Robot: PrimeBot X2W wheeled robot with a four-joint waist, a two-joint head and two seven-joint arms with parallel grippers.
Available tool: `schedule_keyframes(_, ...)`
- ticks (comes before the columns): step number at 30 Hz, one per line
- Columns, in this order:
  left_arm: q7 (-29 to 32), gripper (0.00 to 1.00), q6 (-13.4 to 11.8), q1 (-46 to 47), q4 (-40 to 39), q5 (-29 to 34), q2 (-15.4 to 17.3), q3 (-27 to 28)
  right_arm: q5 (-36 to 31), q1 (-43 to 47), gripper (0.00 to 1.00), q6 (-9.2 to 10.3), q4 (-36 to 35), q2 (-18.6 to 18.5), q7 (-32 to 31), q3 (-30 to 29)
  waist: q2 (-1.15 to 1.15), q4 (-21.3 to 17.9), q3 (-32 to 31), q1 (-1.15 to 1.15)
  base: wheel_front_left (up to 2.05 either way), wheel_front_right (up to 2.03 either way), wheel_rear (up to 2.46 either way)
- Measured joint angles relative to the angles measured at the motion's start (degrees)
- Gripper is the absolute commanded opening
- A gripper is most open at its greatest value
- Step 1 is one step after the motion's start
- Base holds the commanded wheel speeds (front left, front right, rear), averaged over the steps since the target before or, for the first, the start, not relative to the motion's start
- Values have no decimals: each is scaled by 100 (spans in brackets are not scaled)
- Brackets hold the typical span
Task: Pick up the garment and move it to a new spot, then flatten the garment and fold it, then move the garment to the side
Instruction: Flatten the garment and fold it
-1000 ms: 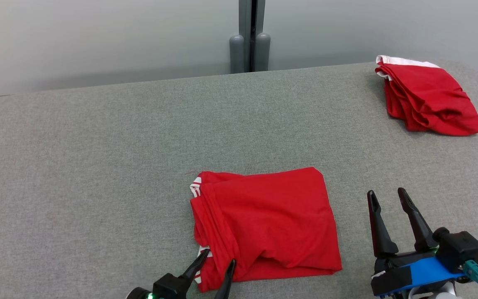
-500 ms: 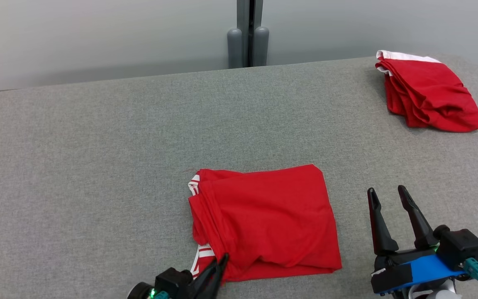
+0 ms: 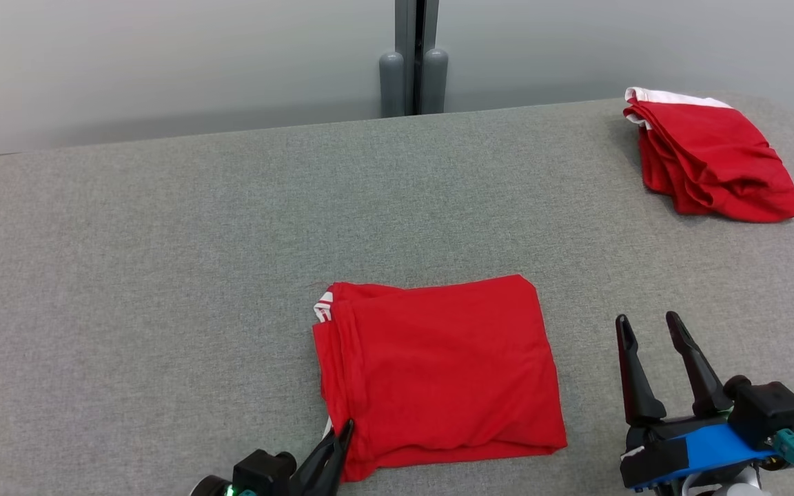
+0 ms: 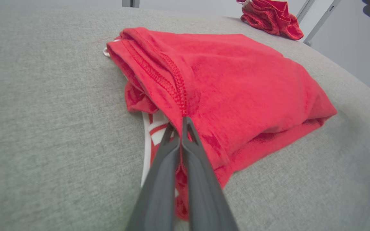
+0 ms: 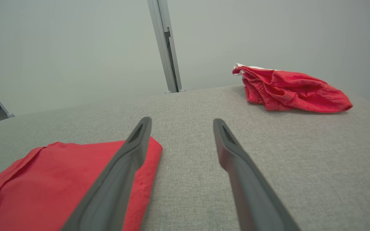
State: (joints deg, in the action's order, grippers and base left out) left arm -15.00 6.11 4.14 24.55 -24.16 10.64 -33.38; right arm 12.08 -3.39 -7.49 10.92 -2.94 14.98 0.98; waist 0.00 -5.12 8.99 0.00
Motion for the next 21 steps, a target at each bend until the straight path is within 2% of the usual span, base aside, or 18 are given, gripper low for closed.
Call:
schedule_keyframes(1,0,25,-3,-25,24,-3,-11,-11,1,3,100,1,18,0,0,-4,0,-2,-12,0,0,0,0)
schedule_keyframes(2,0,100,-5,-42,37,-3,-19,-24,2,6,100,0,33,0,0,-8,0,-2,-29,0,0,0,0)
schedule_keyframes(5,0,100,-60,-53,-141,22,-64,62,3,20,100,1,60,1,0,-35,0,3,-84,0,0,0,0)
schedule_keyframes(9,0,100,-232,-108,-614,144,-105,446,-45,22,100,1,31,1,0,-132,0,40,-174,0,0,0,0)
schedule_keyframes(15,0,100,-461,-178,-1374,436,-81,1381,-154,-1,100,1,-68,3,0,-164,0,110,-294,0,0,0,0)
schedule_keyframes(21,0,100,-514,-286,-1835,805,-80,2231,-189,-32,100,1,-115,3,0,-179,0,187,-413,0,0,0,0)
